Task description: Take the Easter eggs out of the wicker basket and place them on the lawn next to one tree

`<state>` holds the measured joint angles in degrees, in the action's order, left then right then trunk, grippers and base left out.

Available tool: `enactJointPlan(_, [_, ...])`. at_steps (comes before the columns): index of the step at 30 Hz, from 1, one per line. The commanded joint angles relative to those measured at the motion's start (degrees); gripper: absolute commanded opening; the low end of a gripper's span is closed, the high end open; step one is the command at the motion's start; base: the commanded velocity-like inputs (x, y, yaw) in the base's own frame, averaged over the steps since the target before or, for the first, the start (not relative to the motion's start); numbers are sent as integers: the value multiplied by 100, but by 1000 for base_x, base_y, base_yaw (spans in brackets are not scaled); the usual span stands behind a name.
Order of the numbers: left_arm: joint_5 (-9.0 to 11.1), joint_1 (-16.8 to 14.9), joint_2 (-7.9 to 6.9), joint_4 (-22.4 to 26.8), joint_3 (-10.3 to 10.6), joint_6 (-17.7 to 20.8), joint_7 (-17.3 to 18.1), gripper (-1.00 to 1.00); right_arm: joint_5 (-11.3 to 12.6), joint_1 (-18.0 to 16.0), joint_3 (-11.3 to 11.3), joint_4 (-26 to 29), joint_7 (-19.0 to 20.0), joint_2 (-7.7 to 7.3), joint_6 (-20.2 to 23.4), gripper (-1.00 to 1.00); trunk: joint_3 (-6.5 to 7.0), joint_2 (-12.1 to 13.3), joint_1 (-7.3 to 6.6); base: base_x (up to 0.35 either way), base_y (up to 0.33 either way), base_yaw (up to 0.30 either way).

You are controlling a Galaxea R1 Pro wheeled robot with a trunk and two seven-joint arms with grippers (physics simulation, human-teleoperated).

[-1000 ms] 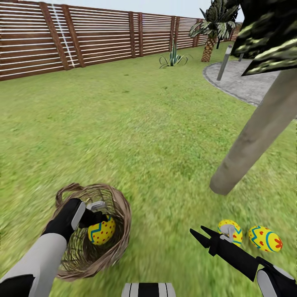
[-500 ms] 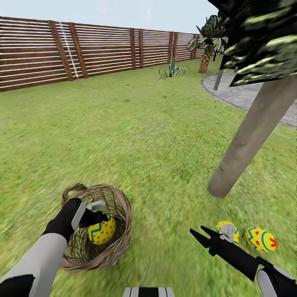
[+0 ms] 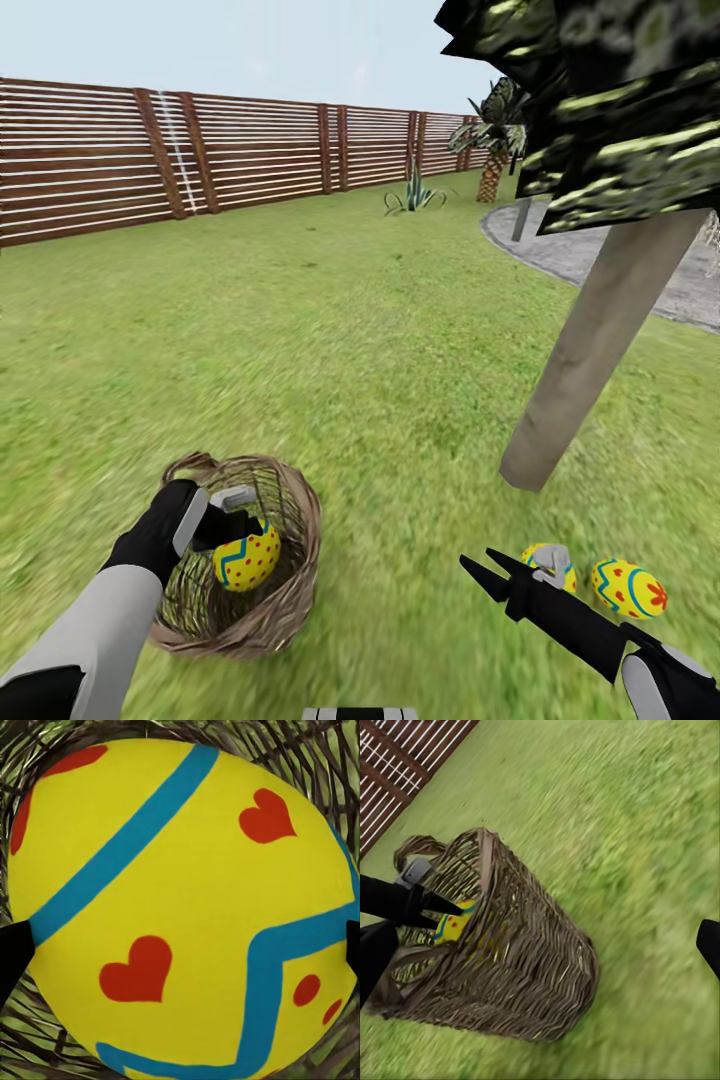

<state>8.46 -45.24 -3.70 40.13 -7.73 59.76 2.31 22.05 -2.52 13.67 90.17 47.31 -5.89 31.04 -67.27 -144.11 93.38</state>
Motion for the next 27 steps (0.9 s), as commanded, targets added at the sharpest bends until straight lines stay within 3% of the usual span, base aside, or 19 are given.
enactJointPlan(1, [-15,-2,5,8,-10,24,24,-100,36,-3,4,0,6,0,43,100,18,0,-3,-96,0,0])
enactJointPlan(27, [-5,-2,11,37,0,24,24,-100,27,-3,-6,-44,-1,4,52,100,594,35,-70,-66,0,0])
